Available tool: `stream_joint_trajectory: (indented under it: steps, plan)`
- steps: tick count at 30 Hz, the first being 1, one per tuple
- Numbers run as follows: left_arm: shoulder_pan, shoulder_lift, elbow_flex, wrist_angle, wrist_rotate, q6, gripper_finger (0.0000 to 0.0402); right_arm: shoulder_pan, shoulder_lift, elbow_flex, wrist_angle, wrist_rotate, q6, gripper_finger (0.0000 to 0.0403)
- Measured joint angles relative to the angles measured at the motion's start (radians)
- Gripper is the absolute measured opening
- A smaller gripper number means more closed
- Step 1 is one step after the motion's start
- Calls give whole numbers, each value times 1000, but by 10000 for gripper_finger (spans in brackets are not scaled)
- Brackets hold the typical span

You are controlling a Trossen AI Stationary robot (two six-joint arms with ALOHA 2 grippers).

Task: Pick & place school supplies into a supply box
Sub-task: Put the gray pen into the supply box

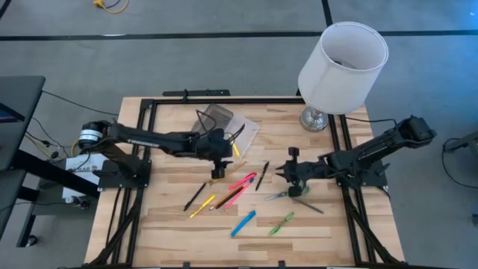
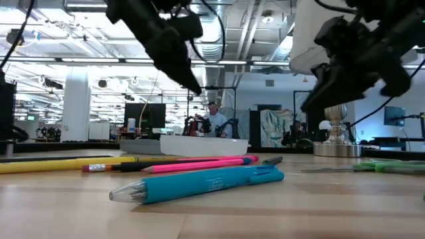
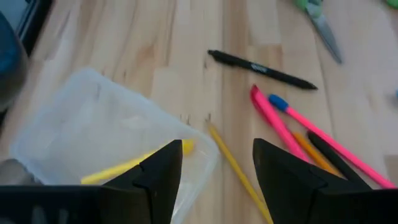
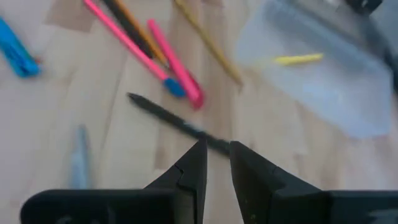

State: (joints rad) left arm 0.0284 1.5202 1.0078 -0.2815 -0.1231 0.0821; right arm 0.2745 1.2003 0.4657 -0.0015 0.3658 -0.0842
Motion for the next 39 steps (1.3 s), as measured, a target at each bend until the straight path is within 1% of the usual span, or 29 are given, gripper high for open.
stream_joint_trajectory:
  steps: [2, 5, 8, 11, 13, 16, 20, 23, 26, 29, 32, 35, 39]
  plan:
    - [-33, -14, -12, -9, -28, -27, 193, -28, 27, 2, 65, -28, -64, 66]
    - [-84, -22, -29, -23, -80, -75, 193, -82, 88, 2, 135, -114, -140, 66]
    - [-131, -25, -33, -61, -142, -115, 193, -131, 168, 30, 150, -184, -175, 66]
    - [-165, -25, -33, -81, -210, -138, 193, -151, 219, 66, 106, -188, -151, 66]
    - [-180, -25, -33, -91, -246, -145, 193, -149, 225, 82, 36, -190, -116, 66]
    - [-191, -25, -33, -118, -266, -157, 193, -123, 208, 97, -68, -195, -48, 66]
    - [-192, -25, -33, -137, -277, -172, 193, -64, 147, 102, -199, -184, 69, 66]
    - [-192, -25, -33, -137, -280, -175, 193, -2, 95, 103, -266, -183, 185, 66]
    - [-192, -25, -33, -150, -282, -190, 193, 87, 47, 104, -335, -182, 321, 66]
    - [-194, -25, -33, -163, -281, -205, 193, 194, 20, 104, -407, -171, 500, 66]
    - [-197, -24, -33, -169, -283, -213, 193, 318, 24, 103, -456, -137, 680, 66]
    - [-199, -24, -33, -168, -283, -214, 193, 439, 40, 103, -470, -69, 841, 66]
    - [-199, -24, -33, -156, -284, -214, 193, 550, 64, 103, -482, 14, 999, 66]
